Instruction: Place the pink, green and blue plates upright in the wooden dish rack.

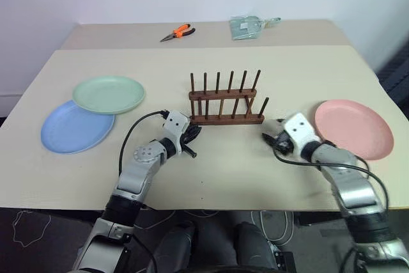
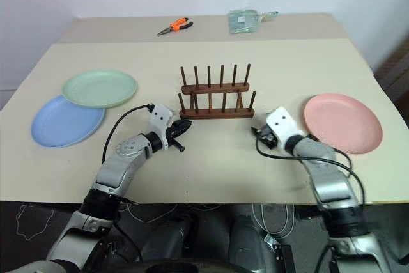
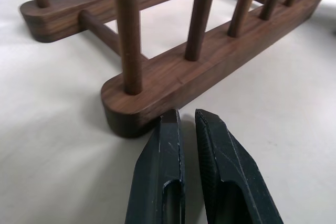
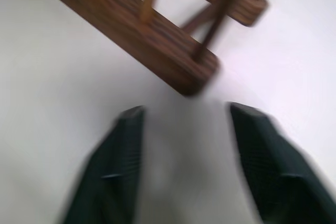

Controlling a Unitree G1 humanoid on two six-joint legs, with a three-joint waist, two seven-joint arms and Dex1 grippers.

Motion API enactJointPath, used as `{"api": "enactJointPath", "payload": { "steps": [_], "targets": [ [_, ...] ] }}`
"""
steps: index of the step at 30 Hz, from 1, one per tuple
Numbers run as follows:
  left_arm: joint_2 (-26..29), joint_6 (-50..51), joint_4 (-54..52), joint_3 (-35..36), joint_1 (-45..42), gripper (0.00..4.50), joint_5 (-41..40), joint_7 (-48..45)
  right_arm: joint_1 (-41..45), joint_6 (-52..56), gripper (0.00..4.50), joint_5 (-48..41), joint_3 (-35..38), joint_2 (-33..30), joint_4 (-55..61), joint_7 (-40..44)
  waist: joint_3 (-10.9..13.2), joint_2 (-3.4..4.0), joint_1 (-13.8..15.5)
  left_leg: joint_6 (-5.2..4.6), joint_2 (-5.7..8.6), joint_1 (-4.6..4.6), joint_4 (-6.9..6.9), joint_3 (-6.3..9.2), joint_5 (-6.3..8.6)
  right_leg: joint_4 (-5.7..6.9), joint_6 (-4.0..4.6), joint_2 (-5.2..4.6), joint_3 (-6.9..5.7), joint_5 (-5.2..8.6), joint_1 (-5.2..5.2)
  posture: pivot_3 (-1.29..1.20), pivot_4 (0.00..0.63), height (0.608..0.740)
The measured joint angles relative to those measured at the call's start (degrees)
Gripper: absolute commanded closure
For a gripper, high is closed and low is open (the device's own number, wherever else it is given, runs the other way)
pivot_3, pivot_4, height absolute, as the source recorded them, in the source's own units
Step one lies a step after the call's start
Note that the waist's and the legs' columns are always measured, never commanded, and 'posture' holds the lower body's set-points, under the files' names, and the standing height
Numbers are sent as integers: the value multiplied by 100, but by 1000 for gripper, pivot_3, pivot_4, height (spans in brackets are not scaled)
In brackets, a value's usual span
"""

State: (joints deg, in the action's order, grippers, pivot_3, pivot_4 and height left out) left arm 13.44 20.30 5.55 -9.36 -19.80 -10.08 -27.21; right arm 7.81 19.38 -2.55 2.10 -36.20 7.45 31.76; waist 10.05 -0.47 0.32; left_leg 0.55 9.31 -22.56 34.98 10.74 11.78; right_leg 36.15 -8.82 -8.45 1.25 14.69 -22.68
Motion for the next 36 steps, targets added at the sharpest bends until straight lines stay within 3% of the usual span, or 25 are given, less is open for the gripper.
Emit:
{"api": "enactJointPath", "payload": {
  "steps": [5, 10, 13, 20, 30, 33, 36],
  "targets": [
    [-41, -191, 344, 116, -166, 4042, 39, 218, -455, 231, 224, 139, 786, -611, 421, -80, -2, 2, -12, 8, -12, 4, 2, -11, 6, 2, 1, 3, 0, 5, 0, 0, 150, 740],
    [-45, -212, 346, 185, -170, 4042, -29, 79, -733, 719, 224, 307, 823, -650, 474, -239, -2, 2, -10, -1, -13, -2, 2, -24, 6, -2, 2, 0, 3, 5, -7, 0, 150, 740],
    [1, -112, 18, 224, 64, 4042, -249, -282, -651, 872, 994, 433, 765, -588, 425, -446, 0, -1, -6, -7, -13, -10, 3, -29, 10, -6, 6, -1, 5, 0, -13, 0, 150, 740],
    [207, 524, -1290, -35, 615, 4042, -913, -1172, -369, 1138, 4433, 585, 723, -440, 126, -811, 2, 0, 59, -12, -6, -80, 19, -27, 9, -4, 8, -5, 4, -19, -77, 0, 150, 740],
    [112, 663, -1526, -110, 658, 4042, -995, -1189, 253, 716, 4433, 331, 797, -334, 241, -878, 13, 17, 8, -13, -8, -79, 17, -31, 9, -4, 8, -4, 5, -18, -79, 0, 150, 740],
    [113, 661, -1556, -55, 672, 4042, -1062, -1167, 1011, 926, 4433, -899, 1192, 258, 897, -722, 16, 17, 3, -12, -13, -80, 13, -27, 9, -4, 5, 0, 4, -19, -81, 0, 150, 740],
    [148, 642, -1584, 26, 682, 4042, -1073, -1149, 1907, 1798, 4433, -3666, 1872, 1236, 1693, -1004, 21, 16, 11, -12, -18, -85, 7, -16, 9, -8, 7, 7, 4, -20, -87, 0, 150, 740]
  ]
}}
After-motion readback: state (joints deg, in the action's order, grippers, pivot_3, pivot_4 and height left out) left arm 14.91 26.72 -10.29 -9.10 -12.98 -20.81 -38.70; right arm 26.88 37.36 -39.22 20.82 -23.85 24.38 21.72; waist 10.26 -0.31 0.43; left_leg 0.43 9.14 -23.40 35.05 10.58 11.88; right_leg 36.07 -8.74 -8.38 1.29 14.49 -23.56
